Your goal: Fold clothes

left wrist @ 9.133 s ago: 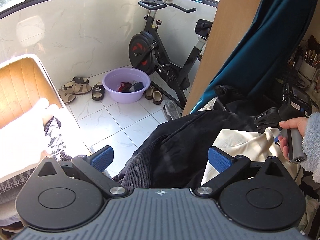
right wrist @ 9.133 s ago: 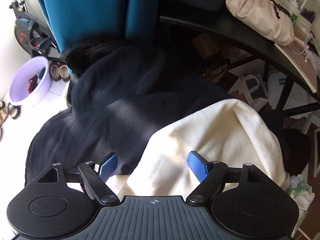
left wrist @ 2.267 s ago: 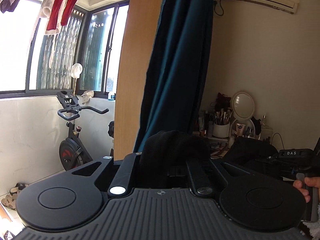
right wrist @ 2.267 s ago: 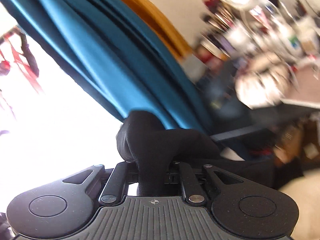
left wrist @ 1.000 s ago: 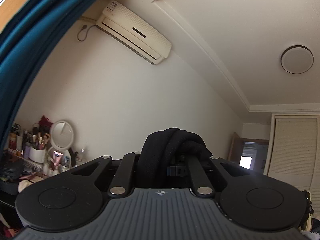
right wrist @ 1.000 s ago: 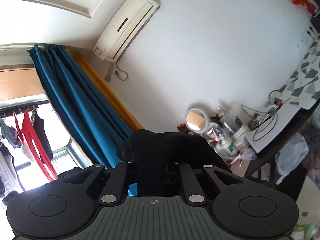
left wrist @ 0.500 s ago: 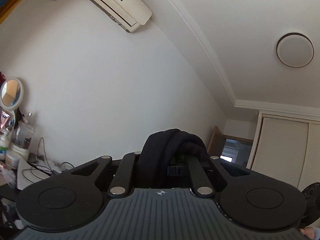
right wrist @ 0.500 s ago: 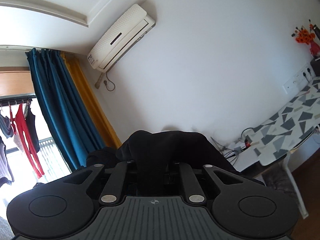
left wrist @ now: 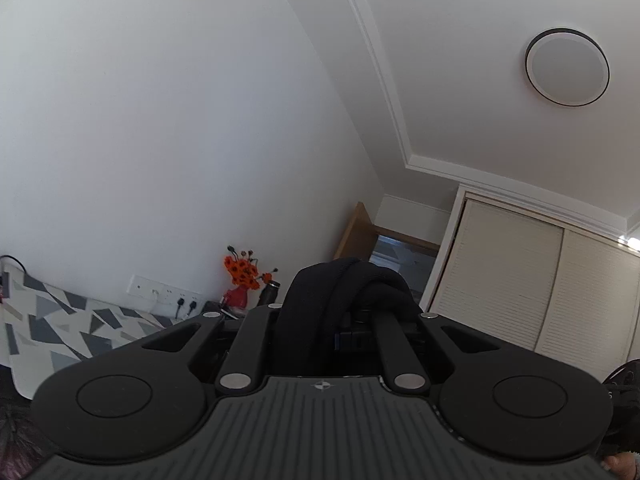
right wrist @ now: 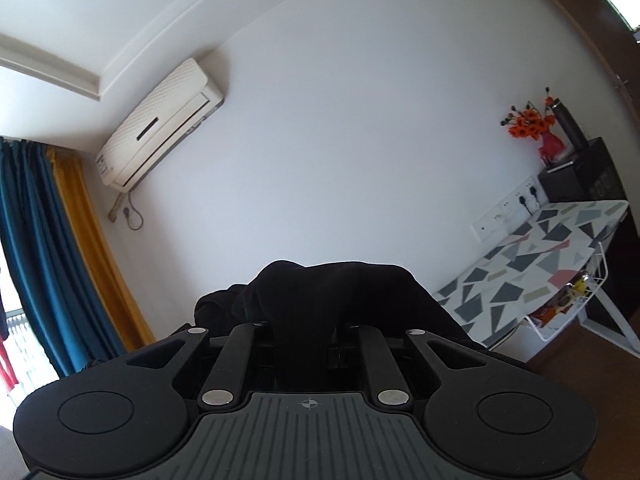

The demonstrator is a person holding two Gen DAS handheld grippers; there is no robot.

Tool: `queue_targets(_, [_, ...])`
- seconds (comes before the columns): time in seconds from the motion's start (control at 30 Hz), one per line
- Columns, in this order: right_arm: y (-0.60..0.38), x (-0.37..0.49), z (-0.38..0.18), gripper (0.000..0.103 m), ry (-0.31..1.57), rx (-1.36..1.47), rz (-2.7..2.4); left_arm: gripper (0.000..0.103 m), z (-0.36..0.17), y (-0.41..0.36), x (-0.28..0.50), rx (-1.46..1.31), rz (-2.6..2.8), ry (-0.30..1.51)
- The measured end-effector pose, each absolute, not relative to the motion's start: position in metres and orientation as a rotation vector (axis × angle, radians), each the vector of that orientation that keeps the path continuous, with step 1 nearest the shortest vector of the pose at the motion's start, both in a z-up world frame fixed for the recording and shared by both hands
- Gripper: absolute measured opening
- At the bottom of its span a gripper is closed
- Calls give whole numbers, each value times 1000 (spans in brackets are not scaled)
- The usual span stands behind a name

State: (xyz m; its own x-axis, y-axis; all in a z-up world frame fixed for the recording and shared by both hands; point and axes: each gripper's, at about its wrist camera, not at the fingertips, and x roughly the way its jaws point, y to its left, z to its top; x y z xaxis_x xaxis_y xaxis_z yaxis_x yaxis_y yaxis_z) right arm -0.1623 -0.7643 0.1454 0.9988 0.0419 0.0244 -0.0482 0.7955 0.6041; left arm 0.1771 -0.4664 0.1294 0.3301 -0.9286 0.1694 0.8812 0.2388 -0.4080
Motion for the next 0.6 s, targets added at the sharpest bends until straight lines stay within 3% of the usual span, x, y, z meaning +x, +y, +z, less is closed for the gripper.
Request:
queue_targets(0.27, [-868,-43,133,10,9,736,2,10,126,-568,305,-481,-1248,154])
queue_targets(0.6, [-997,198,208,10,-95,667,85,10,193,-629,463,-537,-1038,-148])
